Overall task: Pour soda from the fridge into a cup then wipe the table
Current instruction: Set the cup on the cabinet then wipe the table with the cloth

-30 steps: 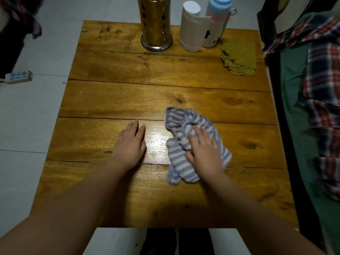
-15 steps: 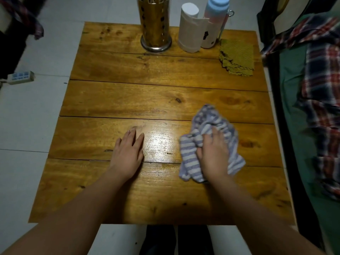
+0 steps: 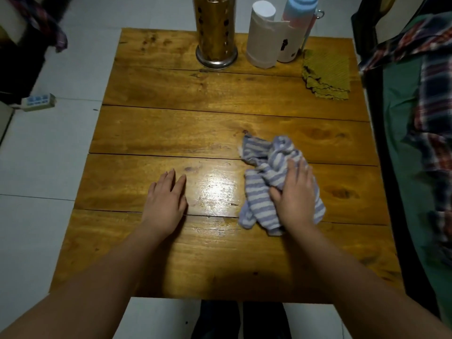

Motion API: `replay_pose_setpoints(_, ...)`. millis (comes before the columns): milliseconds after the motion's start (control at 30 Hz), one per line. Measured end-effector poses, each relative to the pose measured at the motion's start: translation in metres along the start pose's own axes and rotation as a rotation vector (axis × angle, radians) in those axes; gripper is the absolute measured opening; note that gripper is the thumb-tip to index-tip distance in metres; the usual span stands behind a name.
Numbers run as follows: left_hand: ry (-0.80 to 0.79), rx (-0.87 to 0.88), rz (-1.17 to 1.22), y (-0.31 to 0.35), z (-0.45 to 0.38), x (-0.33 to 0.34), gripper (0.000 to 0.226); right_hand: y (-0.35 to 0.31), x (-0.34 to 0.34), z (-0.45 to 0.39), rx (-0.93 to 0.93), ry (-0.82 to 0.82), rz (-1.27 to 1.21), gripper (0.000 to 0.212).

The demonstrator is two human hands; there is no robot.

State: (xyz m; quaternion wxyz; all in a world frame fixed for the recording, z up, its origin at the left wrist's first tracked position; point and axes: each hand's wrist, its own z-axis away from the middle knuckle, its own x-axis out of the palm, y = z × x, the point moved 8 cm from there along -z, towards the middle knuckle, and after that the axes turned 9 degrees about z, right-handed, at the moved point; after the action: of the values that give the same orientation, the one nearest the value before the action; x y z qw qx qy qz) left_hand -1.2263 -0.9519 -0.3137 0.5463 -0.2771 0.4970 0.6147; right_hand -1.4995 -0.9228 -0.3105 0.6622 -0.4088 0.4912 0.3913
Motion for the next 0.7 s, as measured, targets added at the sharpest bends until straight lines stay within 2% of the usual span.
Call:
replay_pose_setpoints(133,0.009,-0.014,0.006,-0.009,0.002,-0.003,0.056,-0.015,-0.001,-0.007,0.070,0.036,-0.079,0.071)
replay_pose_setpoints(233,0.010,-0.015,0.034,-0.012,0.002,-0.004,0.055,-0.054,0.005,0.000,-0.048,0.004,-0.068,0.072)
replay_pose_setpoints(367,-0.004,-0.009,0.050,-0.013,0.002,0.000,0.056,-0.110,0.019,0.019,-0.295,-0.076,-0.005,0.075)
replay_pose_setpoints(467,-0.006,0.000,0.045,-0.014,0.000,0.001,0.056,-0.109,0.018,0.017,-0.345,-0.066,0.014,0.074)
replay_pose_setpoints(567,-0.011,0.006,0.052,-0.015,0.002,0.001,0.056,-0.073,0.006,0.000,-0.249,0.001,0.009,0.073)
replay_pose_setpoints(700,-0.008,0.022,0.040,-0.015,0.007,-0.001,0.057,-0.013,-0.013,-0.016,0.025,0.052,-0.023,0.072)
